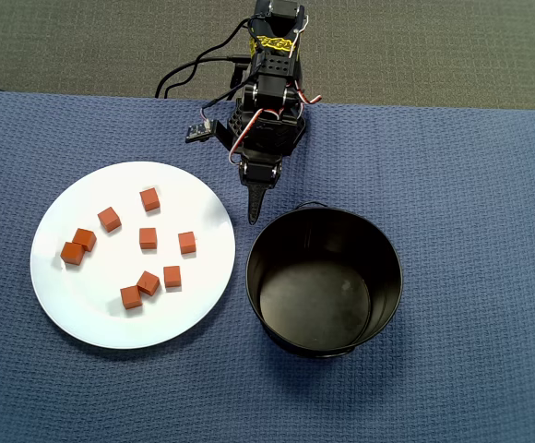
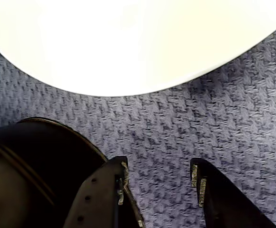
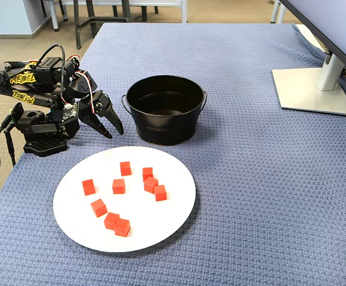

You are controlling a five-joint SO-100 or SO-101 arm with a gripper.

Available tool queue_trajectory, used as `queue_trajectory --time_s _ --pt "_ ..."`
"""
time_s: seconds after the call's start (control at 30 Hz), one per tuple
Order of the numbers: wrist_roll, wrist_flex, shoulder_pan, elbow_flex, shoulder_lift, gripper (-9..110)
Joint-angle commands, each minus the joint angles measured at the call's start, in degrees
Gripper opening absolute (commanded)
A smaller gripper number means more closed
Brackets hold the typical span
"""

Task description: Pick up the red cubes from the white plate and place them in the black recipient

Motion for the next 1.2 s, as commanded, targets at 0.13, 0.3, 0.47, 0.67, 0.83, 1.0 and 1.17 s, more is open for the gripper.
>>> queue_trajectory --time_s 0.13,0.3,0.47,0.67,0.83,1.0,1.17 --pt "-15.12 3.25 6.42 -13.36 -5.80 8" --pt "-25.22 10.55 11.60 -24.52 -8.88 13" --pt "-40.08 13.71 18.37 -29.27 -11.87 17" --pt "-59.15 0.97 29.88 -27.25 -22.85 19" --pt "-64.78 -7.65 33.05 -28.65 -32.61 19" --pt "-66.09 -13.97 31.82 -28.92 -40.08 22" --pt "-55.72 -16.88 28.21 -32.34 -48.52 21"
